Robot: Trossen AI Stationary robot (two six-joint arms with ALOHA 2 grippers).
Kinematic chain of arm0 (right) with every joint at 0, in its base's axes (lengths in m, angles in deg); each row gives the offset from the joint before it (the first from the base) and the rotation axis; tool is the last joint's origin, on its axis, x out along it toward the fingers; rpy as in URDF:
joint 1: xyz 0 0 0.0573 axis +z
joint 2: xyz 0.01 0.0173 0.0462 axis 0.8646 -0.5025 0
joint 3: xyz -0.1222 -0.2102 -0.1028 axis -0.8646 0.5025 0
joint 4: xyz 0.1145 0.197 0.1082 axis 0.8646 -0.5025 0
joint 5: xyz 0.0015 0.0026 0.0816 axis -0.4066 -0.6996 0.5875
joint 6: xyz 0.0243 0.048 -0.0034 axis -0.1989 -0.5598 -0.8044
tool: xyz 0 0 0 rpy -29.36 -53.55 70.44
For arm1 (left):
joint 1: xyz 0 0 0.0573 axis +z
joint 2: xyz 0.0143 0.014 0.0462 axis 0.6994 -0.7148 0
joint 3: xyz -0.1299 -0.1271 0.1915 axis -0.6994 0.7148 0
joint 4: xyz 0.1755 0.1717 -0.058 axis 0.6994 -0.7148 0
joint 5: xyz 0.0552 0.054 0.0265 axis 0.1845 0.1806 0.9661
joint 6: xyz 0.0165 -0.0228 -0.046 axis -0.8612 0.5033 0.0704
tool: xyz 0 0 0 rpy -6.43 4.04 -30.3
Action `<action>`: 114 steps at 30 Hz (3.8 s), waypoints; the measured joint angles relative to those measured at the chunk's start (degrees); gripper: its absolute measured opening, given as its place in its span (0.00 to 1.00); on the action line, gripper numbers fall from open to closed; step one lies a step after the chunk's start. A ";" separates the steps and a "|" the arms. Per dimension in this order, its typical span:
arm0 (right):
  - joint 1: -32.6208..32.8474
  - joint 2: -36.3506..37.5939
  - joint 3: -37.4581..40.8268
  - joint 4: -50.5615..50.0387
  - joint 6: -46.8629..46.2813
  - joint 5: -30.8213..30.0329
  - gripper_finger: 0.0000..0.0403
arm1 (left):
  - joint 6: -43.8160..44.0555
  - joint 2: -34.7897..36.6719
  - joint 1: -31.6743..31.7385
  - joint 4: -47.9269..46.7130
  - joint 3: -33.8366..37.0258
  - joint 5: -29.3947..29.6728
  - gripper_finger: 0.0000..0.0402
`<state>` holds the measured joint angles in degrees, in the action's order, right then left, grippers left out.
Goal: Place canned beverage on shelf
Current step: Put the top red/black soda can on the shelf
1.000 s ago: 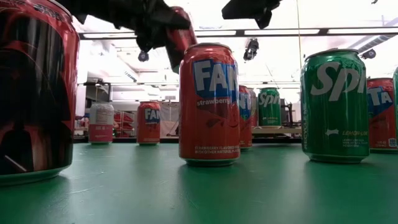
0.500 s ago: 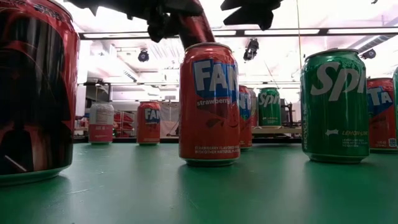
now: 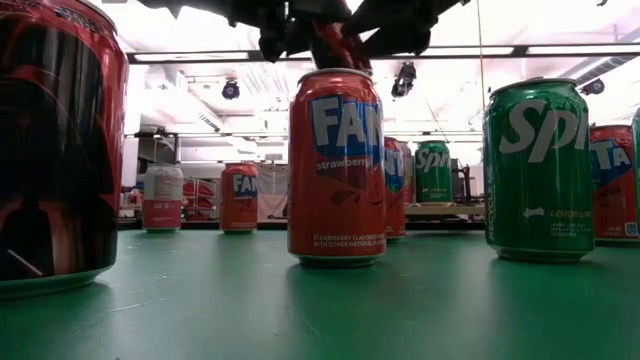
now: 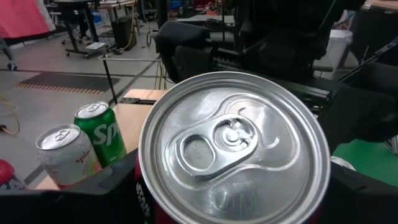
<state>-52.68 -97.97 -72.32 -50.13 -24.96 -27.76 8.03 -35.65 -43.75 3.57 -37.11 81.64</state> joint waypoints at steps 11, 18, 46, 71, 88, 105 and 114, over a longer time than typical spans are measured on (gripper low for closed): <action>-1.43 -3.42 -2.28 -0.32 2.30 -0.43 0.75 | -0.24 -0.71 -0.19 0.42 -0.29 -0.58 0.74; -1.83 -3.41 -2.08 -1.61 1.79 -0.66 0.70 | -0.57 -0.27 -0.22 1.75 -0.57 -0.71 0.88; -6.39 22.25 21.14 -4.35 -15.32 -21.66 0.70 | -8.11 9.88 -0.22 -3.82 -0.37 -0.47 0.88; -10.47 32.29 42.55 -3.92 -43.28 -38.71 0.70 | -17.74 10.18 0.04 -7.94 -0.29 10.70 0.88; -12.67 22.44 42.55 -3.34 -49.96 -41.88 0.70 | -18.50 10.18 0.22 -11.67 1.64 13.00 0.83; -13.20 15.48 42.55 -2.06 -52.57 -44.74 0.70 | -20.61 16.44 0.39 -11.13 4.78 13.09 0.77; -13.20 11.58 42.55 -1.69 -55.24 -46.66 0.70 | -21.08 19.19 0.39 -11.61 6.75 13.11 0.77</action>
<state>-65.88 -86.39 -29.77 -51.82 -80.20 -74.42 -13.05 -16.46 -43.36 -8.04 -30.37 94.75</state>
